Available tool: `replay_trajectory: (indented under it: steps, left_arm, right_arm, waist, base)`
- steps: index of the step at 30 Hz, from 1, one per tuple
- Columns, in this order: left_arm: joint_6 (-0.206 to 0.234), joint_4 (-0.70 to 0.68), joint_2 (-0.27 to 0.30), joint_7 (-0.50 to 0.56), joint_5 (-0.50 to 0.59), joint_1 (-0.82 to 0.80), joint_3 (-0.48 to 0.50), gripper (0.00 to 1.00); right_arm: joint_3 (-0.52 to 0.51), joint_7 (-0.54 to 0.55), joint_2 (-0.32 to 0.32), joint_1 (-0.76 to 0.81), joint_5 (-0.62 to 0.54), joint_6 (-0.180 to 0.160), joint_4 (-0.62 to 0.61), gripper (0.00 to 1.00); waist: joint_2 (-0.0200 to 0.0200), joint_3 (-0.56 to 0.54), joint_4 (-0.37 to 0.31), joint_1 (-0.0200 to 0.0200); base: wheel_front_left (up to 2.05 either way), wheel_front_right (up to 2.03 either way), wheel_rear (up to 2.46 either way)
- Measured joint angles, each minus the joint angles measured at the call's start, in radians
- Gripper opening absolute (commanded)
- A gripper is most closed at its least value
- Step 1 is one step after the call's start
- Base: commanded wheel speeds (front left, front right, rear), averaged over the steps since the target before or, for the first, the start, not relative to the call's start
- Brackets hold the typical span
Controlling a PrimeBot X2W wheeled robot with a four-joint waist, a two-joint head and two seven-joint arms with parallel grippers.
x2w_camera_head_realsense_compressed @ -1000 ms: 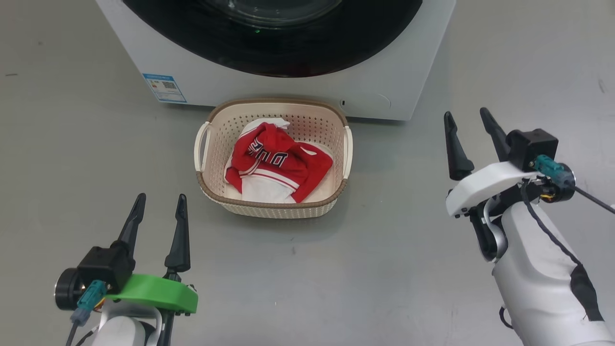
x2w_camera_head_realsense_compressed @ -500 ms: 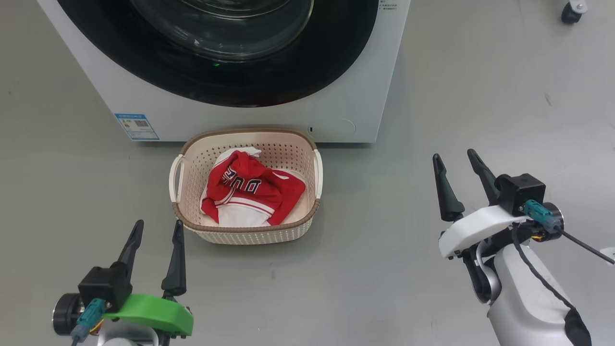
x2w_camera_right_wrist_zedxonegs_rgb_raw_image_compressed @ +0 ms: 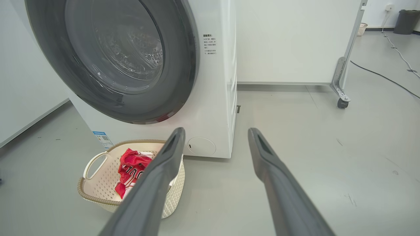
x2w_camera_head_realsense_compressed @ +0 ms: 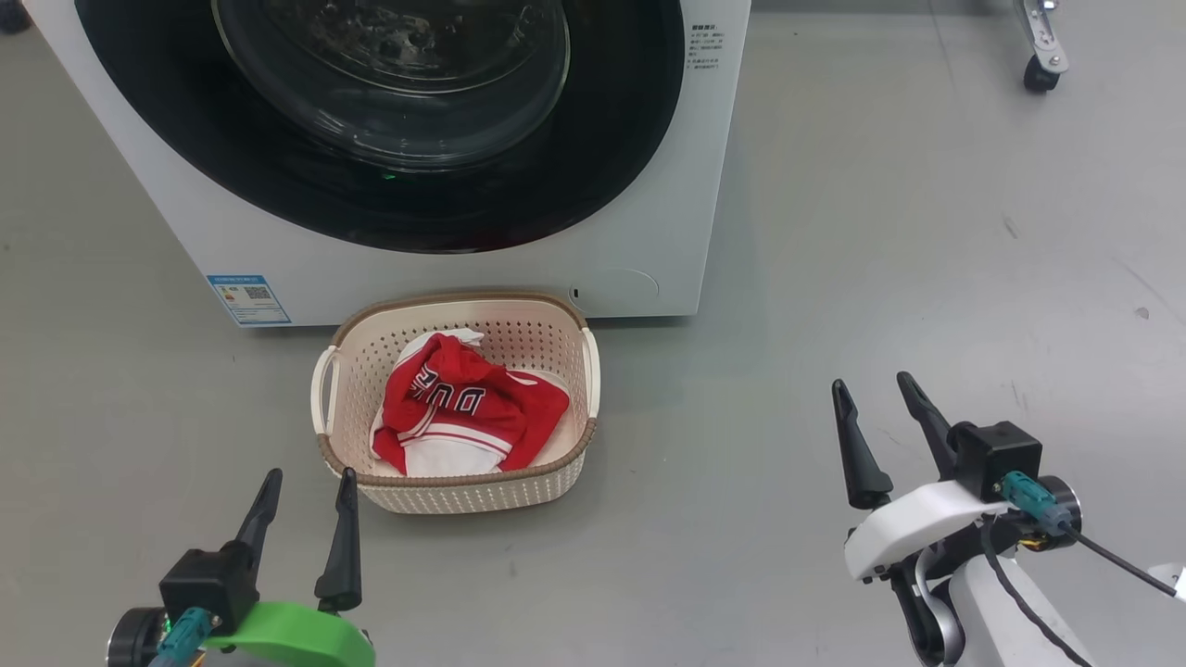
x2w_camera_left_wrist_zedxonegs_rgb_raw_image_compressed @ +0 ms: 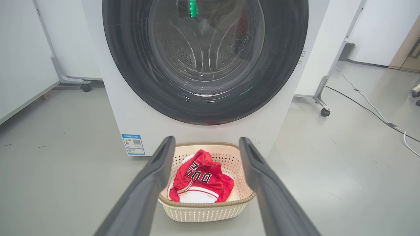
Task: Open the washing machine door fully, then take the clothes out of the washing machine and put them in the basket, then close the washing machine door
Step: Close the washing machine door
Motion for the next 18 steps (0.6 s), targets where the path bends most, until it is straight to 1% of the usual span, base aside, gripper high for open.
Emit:
replay_trajectory:
  steps: [4,10,18]
  left_arm:
    - [0.008,-0.011,0.000,0.003,-0.001,0.014,0.002,1.00]
    - [0.008,-0.027,0.000,0.013,-0.001,0.021,-0.005,1.00]
    - [0.010,-0.043,0.000,0.021,-0.001,0.038,-0.007,1.00]
  right_arm:
    - [0.003,0.000,0.001,0.033,0.001,-0.008,-0.026,1.00]
    - [0.003,0.000,0.003,0.073,0.001,-0.025,-0.058,1.00]
    - [0.007,0.000,0.004,0.110,0.001,-0.035,-0.084,1.00]
  waist:
    - [0.0000,-0.013,-0.007,0.0000]
    - [0.0000,-0.022,-0.015,0.0000]
    - [0.0000,-0.029,-0.018,0.0000]
  base:
    - [0.00,0.00,0.00]
    - [0.00,0.00,0.00]
    - [0.00,0.00,0.00]
